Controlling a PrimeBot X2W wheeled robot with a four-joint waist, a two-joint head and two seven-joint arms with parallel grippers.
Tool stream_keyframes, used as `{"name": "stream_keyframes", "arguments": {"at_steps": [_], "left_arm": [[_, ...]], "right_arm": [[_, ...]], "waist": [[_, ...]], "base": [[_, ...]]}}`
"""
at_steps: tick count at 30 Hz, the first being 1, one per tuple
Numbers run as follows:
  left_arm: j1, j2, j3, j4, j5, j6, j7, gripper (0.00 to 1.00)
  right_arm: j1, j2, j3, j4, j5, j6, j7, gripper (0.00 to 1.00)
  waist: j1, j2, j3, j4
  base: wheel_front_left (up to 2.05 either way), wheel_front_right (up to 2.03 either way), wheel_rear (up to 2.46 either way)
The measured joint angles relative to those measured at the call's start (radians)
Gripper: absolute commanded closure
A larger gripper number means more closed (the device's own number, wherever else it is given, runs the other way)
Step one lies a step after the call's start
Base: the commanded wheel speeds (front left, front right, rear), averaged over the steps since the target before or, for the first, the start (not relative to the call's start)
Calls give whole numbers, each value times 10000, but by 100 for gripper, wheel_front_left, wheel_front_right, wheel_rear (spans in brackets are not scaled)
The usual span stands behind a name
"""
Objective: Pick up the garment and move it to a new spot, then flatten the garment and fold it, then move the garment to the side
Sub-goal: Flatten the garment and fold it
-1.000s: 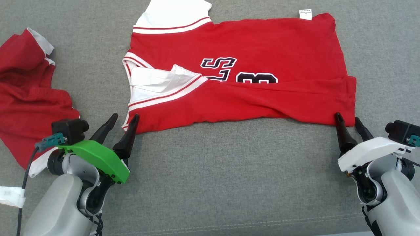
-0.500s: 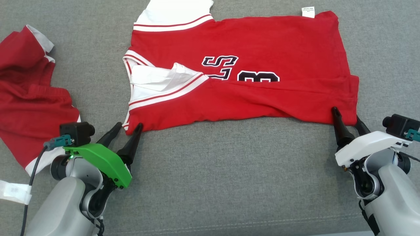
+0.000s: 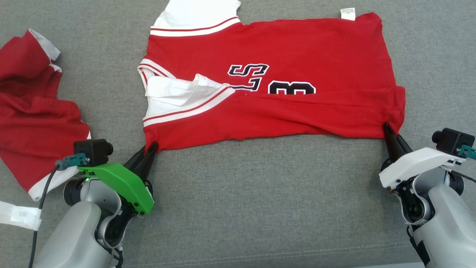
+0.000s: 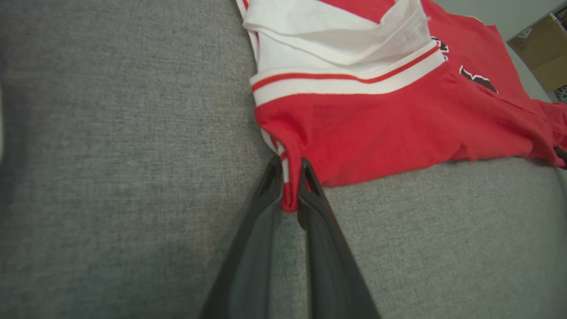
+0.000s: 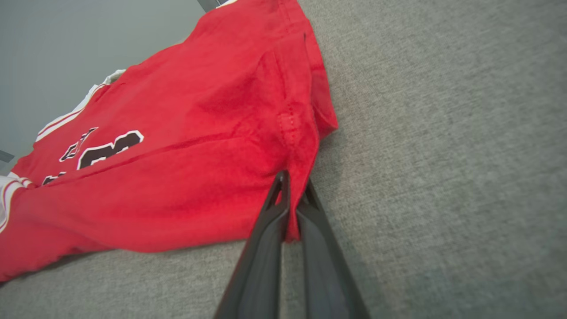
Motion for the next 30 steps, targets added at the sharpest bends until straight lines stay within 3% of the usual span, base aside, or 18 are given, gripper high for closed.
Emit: {"name": "stream_keyframes", "arguments": {"at_steps": [16, 30], "left_arm": [[104, 251, -247, -201, -25, -86, -100, 100], [1397, 288, -571, -895, -25, -88, -56, 100]], "right_arm": [[99, -476, -211, 151, 92, 119, -84, 100], [1607, -775, -485, 86, 621, 253, 276, 100]], "waist": [[0, 0, -716, 32], [0, 0, -1430, 345]], "base": [[0, 0, 0], [0, 0, 0]]}}
